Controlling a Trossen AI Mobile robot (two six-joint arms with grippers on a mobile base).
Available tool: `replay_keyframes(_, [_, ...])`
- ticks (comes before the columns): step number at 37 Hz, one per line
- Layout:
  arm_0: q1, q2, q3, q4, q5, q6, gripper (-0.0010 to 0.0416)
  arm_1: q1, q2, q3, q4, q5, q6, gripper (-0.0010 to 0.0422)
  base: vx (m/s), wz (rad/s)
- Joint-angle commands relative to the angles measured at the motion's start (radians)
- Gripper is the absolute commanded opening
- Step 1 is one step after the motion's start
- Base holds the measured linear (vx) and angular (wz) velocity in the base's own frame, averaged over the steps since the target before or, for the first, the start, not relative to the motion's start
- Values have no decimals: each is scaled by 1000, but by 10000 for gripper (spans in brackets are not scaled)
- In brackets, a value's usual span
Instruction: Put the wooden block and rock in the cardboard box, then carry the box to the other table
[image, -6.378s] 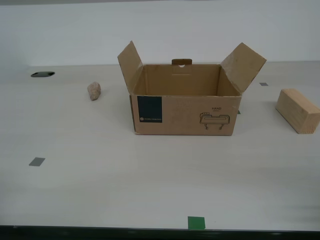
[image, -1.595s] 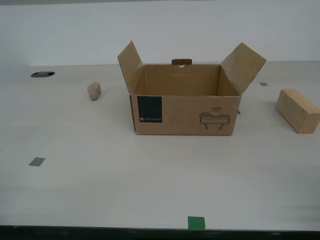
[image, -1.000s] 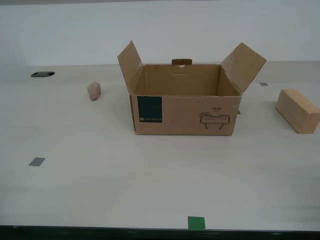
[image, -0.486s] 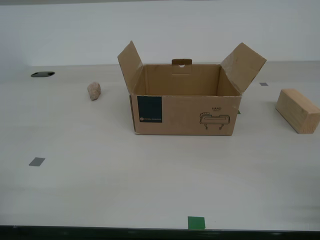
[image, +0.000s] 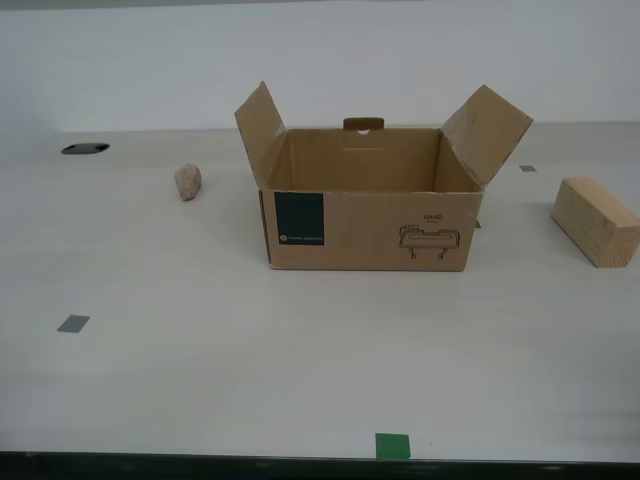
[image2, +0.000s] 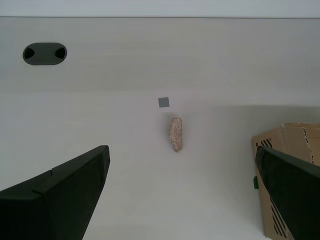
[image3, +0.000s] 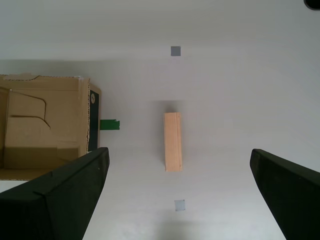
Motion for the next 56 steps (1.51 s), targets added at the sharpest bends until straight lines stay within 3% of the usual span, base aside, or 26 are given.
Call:
replay_keyframes(1, [1,0,1,-6,-2,2,394,-1,0,1,-1,6,-14,400,0,0])
replay_keyframes(12, [1,0,1,-21,-2,3,394,-1,0,1,-9,62,-37,400,0,0])
replay_keyframes(36, [1,-1,1,-74,-2,2,394,0,0,8,-114,63,-86,400,0,0])
replay_keyframes(47, [1,-1,1,-86,-2,3,394,0,1,8,-116,62,-87,400,0,0])
replay_keyframes(56, [1,-1,1,-87,-2,3,394,-1,135,80,-161,62,-47,400,0,0])
